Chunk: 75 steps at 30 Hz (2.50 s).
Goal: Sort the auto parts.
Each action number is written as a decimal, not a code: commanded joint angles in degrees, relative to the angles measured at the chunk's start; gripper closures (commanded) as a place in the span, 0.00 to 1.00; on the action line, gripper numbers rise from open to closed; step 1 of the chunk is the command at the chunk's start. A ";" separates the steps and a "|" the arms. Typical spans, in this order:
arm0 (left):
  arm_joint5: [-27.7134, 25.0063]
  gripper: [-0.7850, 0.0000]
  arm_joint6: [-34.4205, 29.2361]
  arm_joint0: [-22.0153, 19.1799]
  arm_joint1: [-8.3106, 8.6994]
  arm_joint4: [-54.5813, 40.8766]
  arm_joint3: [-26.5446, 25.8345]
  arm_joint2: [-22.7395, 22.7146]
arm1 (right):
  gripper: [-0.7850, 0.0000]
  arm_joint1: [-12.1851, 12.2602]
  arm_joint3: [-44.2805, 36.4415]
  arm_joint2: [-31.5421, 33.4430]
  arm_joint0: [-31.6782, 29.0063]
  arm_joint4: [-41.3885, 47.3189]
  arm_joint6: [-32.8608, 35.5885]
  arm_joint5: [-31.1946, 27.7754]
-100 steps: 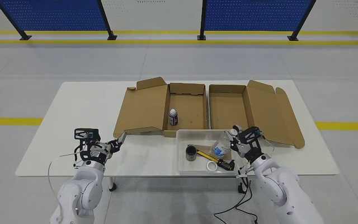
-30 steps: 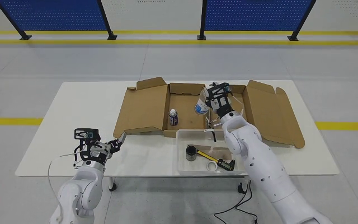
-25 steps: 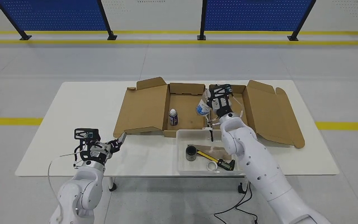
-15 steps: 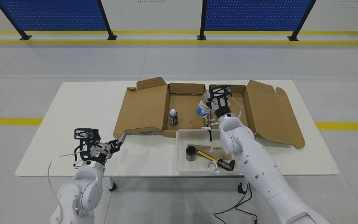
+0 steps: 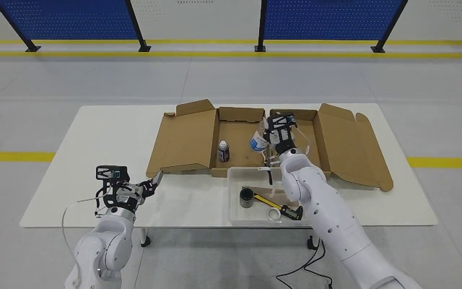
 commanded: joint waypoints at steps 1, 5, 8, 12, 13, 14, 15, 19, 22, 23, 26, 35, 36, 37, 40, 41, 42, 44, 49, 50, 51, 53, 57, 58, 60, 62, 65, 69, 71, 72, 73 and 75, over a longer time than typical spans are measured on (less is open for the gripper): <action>0.00 0.00 0.00 0.00 0.00 0.00 0.00 0.00 | 1.00 -0.43 0.20 -0.85 0.19 -0.41 -0.37 0.57; 0.00 0.00 0.00 0.00 0.00 0.00 0.00 0.00 | 1.00 -1.58 1.44 -3.36 0.98 -1.65 -0.82 1.48; 0.00 0.00 0.00 0.00 0.00 0.00 0.00 0.00 | 1.00 -2.68 2.93 -5.66 1.96 -2.00 -0.71 1.59; 0.00 0.00 0.00 0.00 0.00 0.00 0.00 0.00 | 1.00 -4.26 5.67 -8.36 3.27 -2.51 -0.70 2.92; 0.00 0.00 0.00 0.00 0.00 0.00 0.00 0.00 | 1.00 -4.63 6.57 -8.82 3.51 -2.45 -0.87 3.27; 0.00 0.00 0.00 0.00 0.00 0.00 0.00 0.00 | 1.00 -4.99 7.36 -9.22 3.77 -2.40 -1.00 3.59; 0.00 0.00 0.00 0.00 0.00 0.00 0.00 0.00 | 1.00 -5.32 8.10 -9.54 3.98 -2.29 -1.26 3.83; 0.00 0.00 0.00 0.00 0.00 0.00 0.00 0.00 | 1.00 -6.44 10.71 -10.05 4.43 -1.46 -1.86 5.08; 0.00 0.00 0.00 0.00 0.00 0.00 0.00 0.00 | 1.00 -7.06 12.05 -9.89 4.51 -0.23 -2.30 4.60; 0.00 0.00 0.00 0.00 0.00 0.00 0.00 0.00 | 1.00 -7.24 12.46 -9.88 4.54 0.05 -2.35 4.27; 0.00 0.00 0.00 0.00 0.00 0.00 0.00 0.00 | 0.95 -7.73 13.64 -9.94 4.79 -0.04 -2.49 3.81; 0.00 0.00 0.00 0.00 0.00 0.00 0.00 0.00 | 0.61 -8.98 15.63 -9.80 5.13 -0.45 -2.27 3.05; 0.00 0.00 0.00 0.00 0.00 0.00 0.00 0.00 | 0.61 -9.08 15.78 -9.75 5.15 -0.57 -2.25 2.92; 0.00 0.00 0.00 0.00 0.00 0.00 0.00 0.00 | 0.60 -9.18 15.91 -9.69 5.15 -0.73 -2.23 2.89; 0.00 0.00 0.00 0.00 0.00 0.00 0.00 0.00 | 0.58 -9.39 16.29 -9.57 5.20 -1.63 -1.97 2.50; 0.00 0.00 0.00 0.00 0.00 0.00 0.00 0.00 | 0.57 -9.45 16.32 -9.50 5.19 -1.87 -1.83 2.38; 0.00 0.00 0.00 0.00 0.00 0.00 0.00 0.00 | 0.56 -9.51 16.35 -9.41 5.16 -2.13 -1.71 2.28; 0.00 0.00 0.00 0.00 0.00 0.00 0.00 0.00 | 0.55 -9.61 16.33 -9.15 5.07 -2.52 -1.69 2.16; 0.00 0.00 0.00 0.00 0.00 0.00 0.00 0.00 | 0.46 -9.79 15.74 -8.64 4.94 -4.45 -1.78 2.41; 0.00 0.00 0.00 0.00 0.00 0.00 0.00 0.00 | 0.36 -9.81 15.55 -8.61 4.87 -4.95 -1.54 2.31; 0.00 0.00 0.00 0.00 0.00 0.00 0.00 0.00 | 0.31 -9.84 15.27 -8.48 4.76 -5.19 -1.36 2.32; 0.00 0.00 0.00 0.00 0.00 0.00 0.00 0.00 | 0.28 -9.85 14.62 -8.20 4.58 -6.00 -1.14 2.35; 0.00 0.00 0.00 0.00 0.00 0.00 0.00 0.00 | 0.16 -9.54 11.61 -7.42 4.01 -9.47 -0.28 3.31; 0.00 0.00 0.00 0.00 0.00 0.00 0.00 0.00 | 0.14 -9.40 10.33 -7.07 3.74 -10.30 0.23 3.48; 0.00 0.00 0.00 0.00 0.00 0.00 0.00 0.00 | 0.13 -9.00 7.16 -6.35 3.09 -12.92 1.97 4.08; 0.00 0.00 0.00 0.00 0.00 0.00 0.00 0.00 | 0.07 -8.45 3.10 -5.52 2.20 -16.08 4.94 4.11; 0.00 0.00 0.00 0.00 0.00 0.00 0.00 0.00 | 0.08 -7.50 -4.48 -3.58 0.16 -20.62 11.14 4.12; 0.00 0.00 0.00 0.00 0.00 0.00 0.00 0.00 | 0.01 -6.18 -14.68 -0.29 -3.25 -25.12 22.39 0.91; 0.00 0.00 0.00 0.00 0.00 0.00 0.00 0.00 | 0.00 -5.54 -19.18 1.07 -4.72 -27.85 29.32 -2.27; 0.00 0.00 0.00 0.00 0.00 0.00 0.00 0.00 | 0.00 -5.26 -21.24 1.74 -5.46 -28.76 32.65 -3.95; 0.00 0.00 0.00 0.00 0.00 0.00 0.00 0.00 | 0.00 -5.00 -23.11 2.33 -6.08 -29.82 35.80 -5.78; 0.00 0.00 0.00 0.00 0.00 0.00 0.00 0.00 | 0.00 -4.58 -26.37 3.40 -7.34 -31.69 41.22 -8.70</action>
